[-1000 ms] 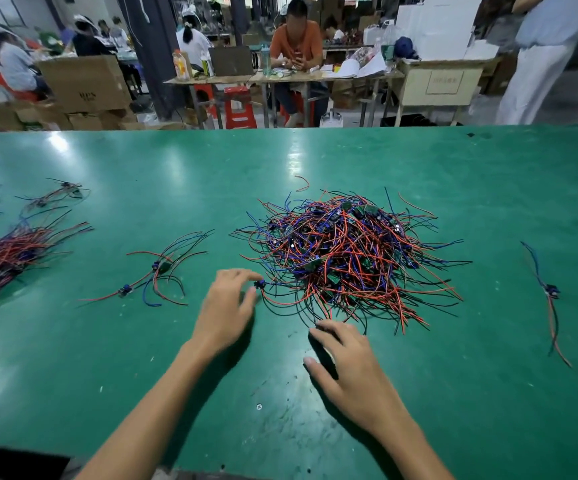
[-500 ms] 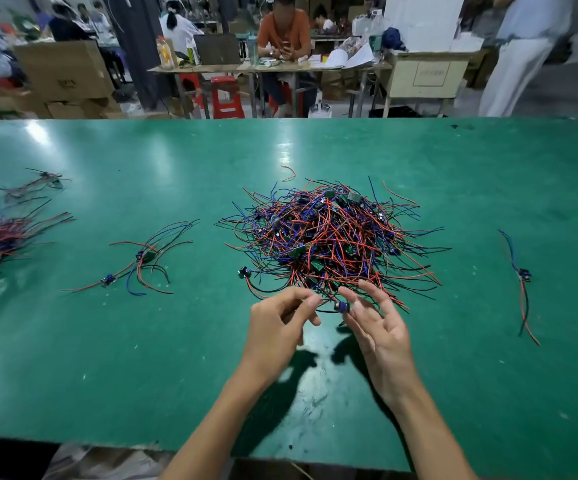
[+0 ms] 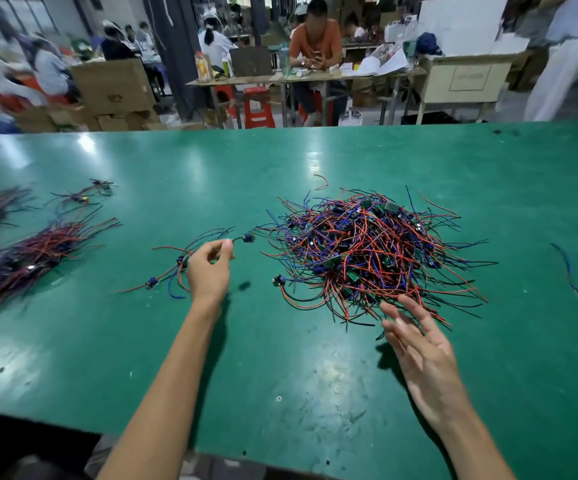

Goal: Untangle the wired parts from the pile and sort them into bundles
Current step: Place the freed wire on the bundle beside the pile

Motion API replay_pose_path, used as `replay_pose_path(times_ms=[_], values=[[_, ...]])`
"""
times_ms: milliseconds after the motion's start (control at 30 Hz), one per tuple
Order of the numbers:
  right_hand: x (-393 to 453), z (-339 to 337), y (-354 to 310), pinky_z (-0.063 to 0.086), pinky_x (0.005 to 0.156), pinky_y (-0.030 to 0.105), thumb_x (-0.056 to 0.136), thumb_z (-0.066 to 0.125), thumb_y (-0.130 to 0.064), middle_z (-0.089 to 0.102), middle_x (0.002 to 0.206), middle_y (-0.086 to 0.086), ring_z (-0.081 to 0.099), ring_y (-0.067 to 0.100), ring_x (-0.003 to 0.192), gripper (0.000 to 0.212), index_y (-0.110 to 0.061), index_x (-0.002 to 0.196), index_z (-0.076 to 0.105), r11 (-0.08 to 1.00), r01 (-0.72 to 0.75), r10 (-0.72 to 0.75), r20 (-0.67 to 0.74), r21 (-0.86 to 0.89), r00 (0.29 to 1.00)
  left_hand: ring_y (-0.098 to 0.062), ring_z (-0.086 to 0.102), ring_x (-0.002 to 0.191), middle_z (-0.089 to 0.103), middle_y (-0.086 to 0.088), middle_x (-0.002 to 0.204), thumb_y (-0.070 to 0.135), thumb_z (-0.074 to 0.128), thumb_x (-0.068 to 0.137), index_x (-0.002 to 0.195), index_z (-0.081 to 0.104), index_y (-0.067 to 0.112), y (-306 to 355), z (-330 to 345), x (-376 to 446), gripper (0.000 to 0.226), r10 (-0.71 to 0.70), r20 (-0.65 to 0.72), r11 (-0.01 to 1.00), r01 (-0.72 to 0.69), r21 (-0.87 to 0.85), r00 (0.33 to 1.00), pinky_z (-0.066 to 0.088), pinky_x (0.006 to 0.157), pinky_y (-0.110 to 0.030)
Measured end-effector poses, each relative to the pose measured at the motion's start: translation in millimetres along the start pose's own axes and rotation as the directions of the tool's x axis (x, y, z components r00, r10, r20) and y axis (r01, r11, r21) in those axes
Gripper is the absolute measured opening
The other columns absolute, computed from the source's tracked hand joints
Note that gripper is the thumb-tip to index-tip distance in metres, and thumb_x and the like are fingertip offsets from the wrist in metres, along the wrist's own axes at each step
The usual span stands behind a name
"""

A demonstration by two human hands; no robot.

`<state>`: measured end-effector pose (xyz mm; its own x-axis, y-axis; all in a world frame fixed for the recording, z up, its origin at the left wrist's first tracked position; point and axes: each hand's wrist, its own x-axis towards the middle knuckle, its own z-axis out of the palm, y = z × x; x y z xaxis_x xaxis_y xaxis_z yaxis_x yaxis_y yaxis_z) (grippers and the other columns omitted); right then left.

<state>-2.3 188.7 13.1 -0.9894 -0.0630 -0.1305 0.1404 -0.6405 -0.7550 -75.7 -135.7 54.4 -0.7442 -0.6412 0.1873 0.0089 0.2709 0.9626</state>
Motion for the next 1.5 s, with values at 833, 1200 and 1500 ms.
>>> replay_pose_path(times_ms=[833, 1200, 1500], values=[[-3, 16, 7, 0.055, 0.080, 0.020, 0.086, 0.067, -0.016, 0.076, 0.101, 0.014, 0.067, 0.016, 0.088, 0.026, -0.015, 0.112, 0.072, 0.906, 0.102, -0.055, 0.125, -0.411, 0.991, -0.009, 0.069, 0.078, 0.076, -0.005, 0.084, 0.025, 0.085, 0.069, 0.107, 0.077, 0.013, 32, 21, -119, 0.041, -0.052, 0.474, 0.882, 0.263, -0.390, 0.879, 0.055, 0.075, -0.019], [-9, 15, 13, 0.059, 0.075, 0.029, 0.093, 0.063, 0.003, 0.075, 0.102, 0.017, 0.066, 0.018, 0.087, 0.044, -0.019, 0.131, 0.057, 0.905, 0.159, -0.137, 0.084, -0.393, 0.987, -0.014, 0.072, 0.081, 0.078, -0.012, 0.092, 0.018, 0.088, 0.064, 0.092, 0.080, 0.013, 55, 21, -132, 0.030, 0.081, 0.414, 0.824, 0.173, -0.540, 0.906, 0.056, 0.074, -0.021], [-7, 12, 18, 0.060, 0.084, 0.039, 0.094, 0.065, 0.002, 0.076, 0.100, 0.014, 0.070, 0.027, 0.099, 0.041, -0.021, 0.127, 0.061, 0.828, 0.187, -0.131, 0.142, -0.529, 0.981, -0.022, 0.072, 0.091, 0.075, -0.011, 0.101, -0.006, 0.075, 0.081, 0.096, 0.075, 0.006, -5, -38, -16, 0.019, 0.434, -0.141, 0.894, -0.407, 0.185, 0.890, 0.056, 0.090, -0.036]])
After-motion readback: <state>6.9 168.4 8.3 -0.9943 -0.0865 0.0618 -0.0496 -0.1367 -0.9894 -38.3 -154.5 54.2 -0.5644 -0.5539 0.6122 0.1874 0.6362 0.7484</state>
